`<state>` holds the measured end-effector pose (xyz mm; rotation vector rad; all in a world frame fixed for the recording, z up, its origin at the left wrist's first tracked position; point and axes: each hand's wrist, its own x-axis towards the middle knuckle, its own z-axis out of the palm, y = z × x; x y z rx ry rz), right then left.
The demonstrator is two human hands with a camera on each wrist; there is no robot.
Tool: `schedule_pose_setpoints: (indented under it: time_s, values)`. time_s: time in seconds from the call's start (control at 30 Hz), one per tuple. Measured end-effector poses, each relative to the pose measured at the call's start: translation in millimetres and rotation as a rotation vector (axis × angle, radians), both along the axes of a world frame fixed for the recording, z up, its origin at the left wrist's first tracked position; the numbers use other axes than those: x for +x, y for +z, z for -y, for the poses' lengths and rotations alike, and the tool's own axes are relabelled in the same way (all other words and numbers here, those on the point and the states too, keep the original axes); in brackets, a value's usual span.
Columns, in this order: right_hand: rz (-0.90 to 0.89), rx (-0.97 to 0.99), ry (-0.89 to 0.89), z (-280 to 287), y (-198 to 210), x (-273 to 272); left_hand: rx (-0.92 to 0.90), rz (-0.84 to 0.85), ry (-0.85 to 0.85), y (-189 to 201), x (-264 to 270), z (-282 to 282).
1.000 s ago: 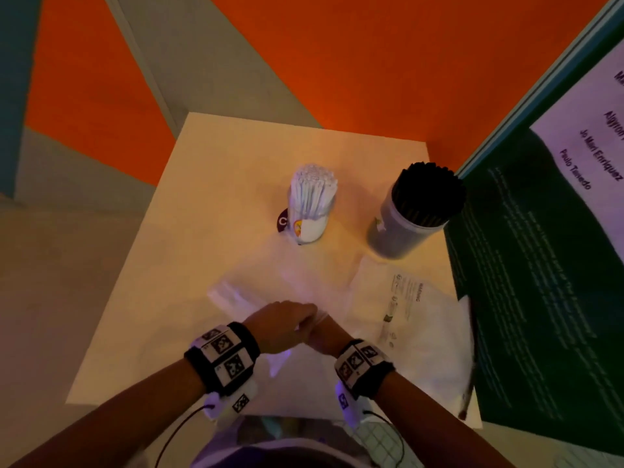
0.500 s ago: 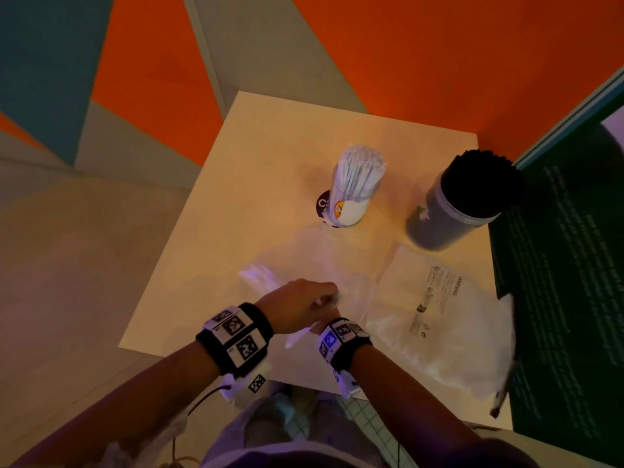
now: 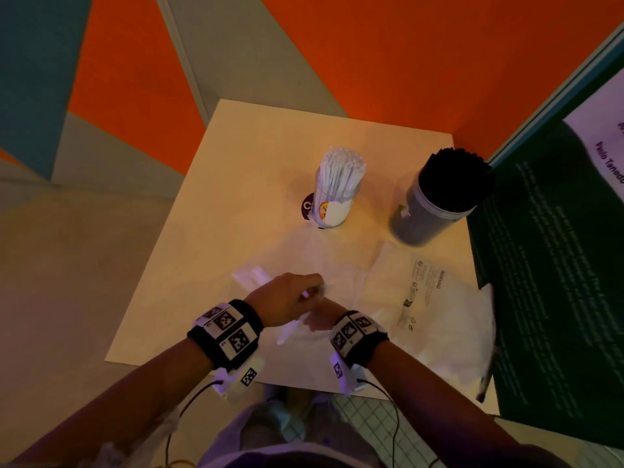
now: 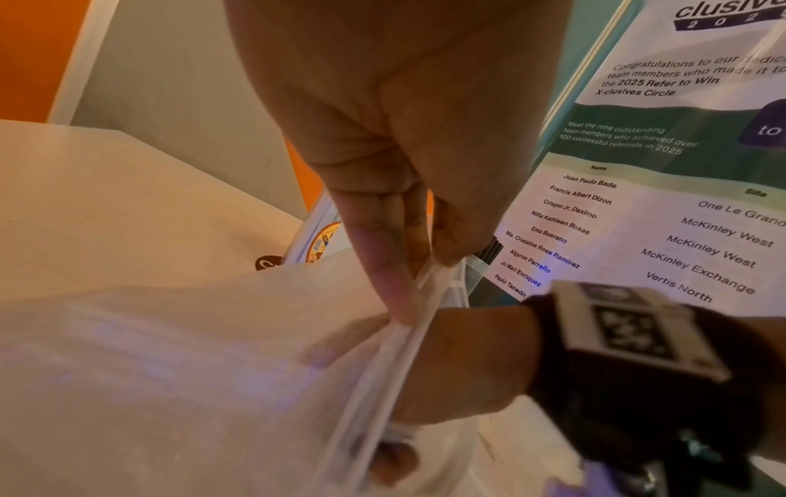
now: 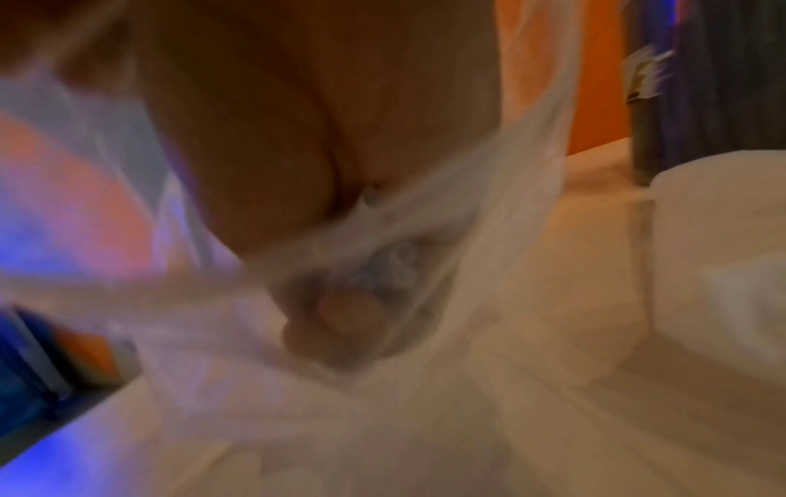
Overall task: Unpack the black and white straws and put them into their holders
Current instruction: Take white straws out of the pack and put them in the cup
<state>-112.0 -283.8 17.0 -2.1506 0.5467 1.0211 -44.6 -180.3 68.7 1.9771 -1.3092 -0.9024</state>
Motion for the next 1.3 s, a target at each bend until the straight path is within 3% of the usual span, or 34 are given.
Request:
schedule_pose_setpoints:
  time_s: [0.07, 0.13, 0.3, 0.43, 0.57, 0.67, 0.8, 0.93, 1.03, 1.1, 1.23, 1.3]
  values:
    - [-0.044, 0.205, -0.052, 17.4, 7.8, -7.0, 0.015, 0.02, -0.01, -0.9, 3.9, 3.5]
    - [-0.06, 0.245, -0.035, 44.5, 18.2, -21.0, 0.057, 0.054, -0.02, -3.0, 5.8, 8.4]
    - [-0.147, -0.031, 0.252, 109.8, 72.2, -52.2, 0.153, 0.111, -0.13, -9.8, 4.7, 22.6]
    - [-0.214, -0.272, 0.298, 162.1, 127.8, -63.2, 0.234, 0.37, -0.179, -9.6, 9.7, 37.2]
    - [-0.154, -0.393, 0.221, 187.4, 167.4, -62.2, 0.019, 0.537, -0.055, 3.3, 17.4, 55.3]
    - [-0.09, -0.444, 0.334, 178.4, 183.3, -51.5, -0.263, 0.544, -0.043, 15.0, 21.1, 70.9]
    - [0.068, -0.27, 0.392, 156.8, 190.3, -30.4, -0.209, 0.529, -0.099, 27.4, 20.9, 92.7]
    - [0.293, -0.035, 0.202, 158.0, 184.3, -15.4, -0.053, 0.605, 0.028, 24.8, 34.1, 87.7]
    - [0.668, 0.13, -0.17, 164.1, 172.0, -3.5, -0.009, 0.518, 0.108, 22.6, 52.5, 74.4]
    - [0.873, 0.19, -0.321, 154.3, 158.6, 8.9, -0.023, 0.46, 0.12, 24.1, 58.2, 75.8]
    - [1.01, 0.374, -0.536, 136.0, 138.6, 36.4, -0.051, 0.367, 0.095, 25.9, 63.7, 87.5]
    - [1.115, 0.609, -0.77, 140.5, 137.1, 44.2, -0.093, 0.266, 0.18, 26.3, 72.5, 90.0]
